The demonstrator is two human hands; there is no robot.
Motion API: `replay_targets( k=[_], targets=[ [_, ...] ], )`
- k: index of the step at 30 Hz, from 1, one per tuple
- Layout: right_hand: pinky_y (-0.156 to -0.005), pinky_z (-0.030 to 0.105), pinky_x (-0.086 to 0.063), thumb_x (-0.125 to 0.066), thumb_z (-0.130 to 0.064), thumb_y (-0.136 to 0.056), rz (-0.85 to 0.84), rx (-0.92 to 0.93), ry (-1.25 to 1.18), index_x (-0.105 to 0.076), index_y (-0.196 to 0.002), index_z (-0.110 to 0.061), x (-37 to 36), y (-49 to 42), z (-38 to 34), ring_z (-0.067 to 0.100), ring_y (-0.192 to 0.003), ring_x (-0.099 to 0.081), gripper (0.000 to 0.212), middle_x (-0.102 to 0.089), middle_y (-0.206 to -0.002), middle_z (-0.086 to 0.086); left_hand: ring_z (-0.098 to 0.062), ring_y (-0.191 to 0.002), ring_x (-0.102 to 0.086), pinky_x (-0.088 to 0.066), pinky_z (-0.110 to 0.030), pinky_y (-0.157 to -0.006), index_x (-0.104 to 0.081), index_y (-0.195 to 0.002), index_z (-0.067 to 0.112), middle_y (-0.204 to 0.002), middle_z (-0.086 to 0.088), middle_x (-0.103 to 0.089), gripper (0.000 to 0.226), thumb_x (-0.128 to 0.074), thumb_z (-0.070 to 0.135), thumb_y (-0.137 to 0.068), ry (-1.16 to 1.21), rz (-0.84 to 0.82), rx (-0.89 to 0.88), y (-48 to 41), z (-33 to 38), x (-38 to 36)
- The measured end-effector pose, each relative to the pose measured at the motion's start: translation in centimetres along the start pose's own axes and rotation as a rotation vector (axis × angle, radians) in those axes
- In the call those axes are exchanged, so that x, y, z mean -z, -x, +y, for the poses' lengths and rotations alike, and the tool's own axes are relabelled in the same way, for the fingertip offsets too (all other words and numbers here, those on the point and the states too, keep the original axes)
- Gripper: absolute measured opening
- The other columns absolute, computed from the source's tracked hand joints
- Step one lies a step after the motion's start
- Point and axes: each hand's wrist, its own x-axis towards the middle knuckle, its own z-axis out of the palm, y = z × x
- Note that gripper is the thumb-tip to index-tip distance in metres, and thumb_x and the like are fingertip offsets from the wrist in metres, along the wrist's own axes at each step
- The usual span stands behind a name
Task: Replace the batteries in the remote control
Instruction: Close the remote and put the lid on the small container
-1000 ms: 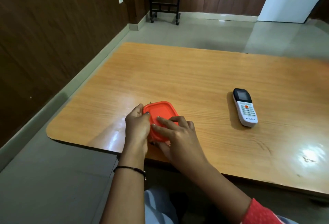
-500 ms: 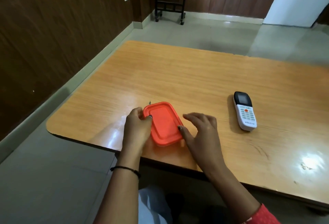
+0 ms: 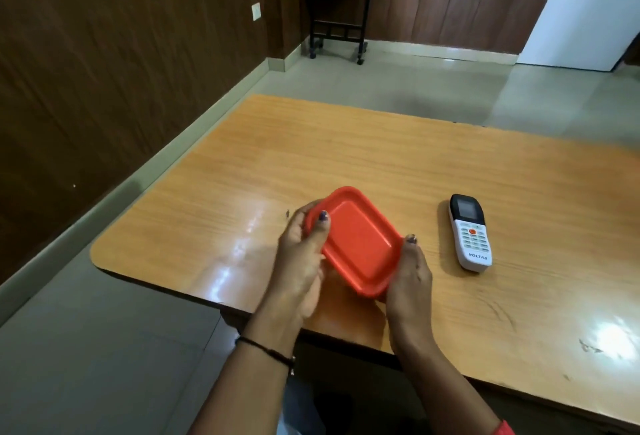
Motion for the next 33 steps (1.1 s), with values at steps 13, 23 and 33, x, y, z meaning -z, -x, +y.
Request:
replay_targets(
  k=[13, 23, 33],
  targets=[
    [-0.04, 0.015, -0.031, -0.024, -0.05, -0.093, 0.154, 0.394, 0.259, -0.042, -0.061, -0.026, 3.4, -2.2, -1.9, 0.002, -0.041, -0.04, 0.044, -0.037, -0.051, -0.007, 0.003, -0.038, -0.039, -0.033, -0.01, -0.042, -0.06, -0.08, 0.021, -0.04, 0.016, -0.042, 0.036, -0.044, 0.053, -0.086, -0.315, 0.001, -0.307, 1.1, -1.1, -3.0],
    [-0.037, 0.016, -0.035, -0.025, -0.048, -0.096, -0.098, 0.206, 0.228, -0.045, -0.068, -0.022, 3.0, -0.5, -2.9, 0.002, -0.034, -0.043, 0.043, -0.041, -0.051, -0.003, -0.002, -0.044, -0.045, -0.035, -0.012, -0.042, -0.059, -0.076, 0.018, -0.05, 0.011, -0.046, 0.037, -0.047, 0.051, -0.089, -0.401, 0.068, -0.269, 1.4, -0.1, -1.2],
    [-0.049, 0.044, -0.052, -0.043, -0.029, -0.099, -0.553, -0.058, 0.336, -0.058, -0.101, -0.011, -7.5, 5.4, -2.1, 0.034, -0.045, -0.065, 0.023, -0.068, -0.084, 0.016, -0.023, -0.1, -0.062, -0.054, -0.044, -0.083, -0.06, -0.095, 0.031, -0.112, -0.004, -0.063, 0.013, -0.064, 0.02, -0.087, -0.115, 0.465, -0.228, 3.3, 4.0, 12.9]
  ],
)
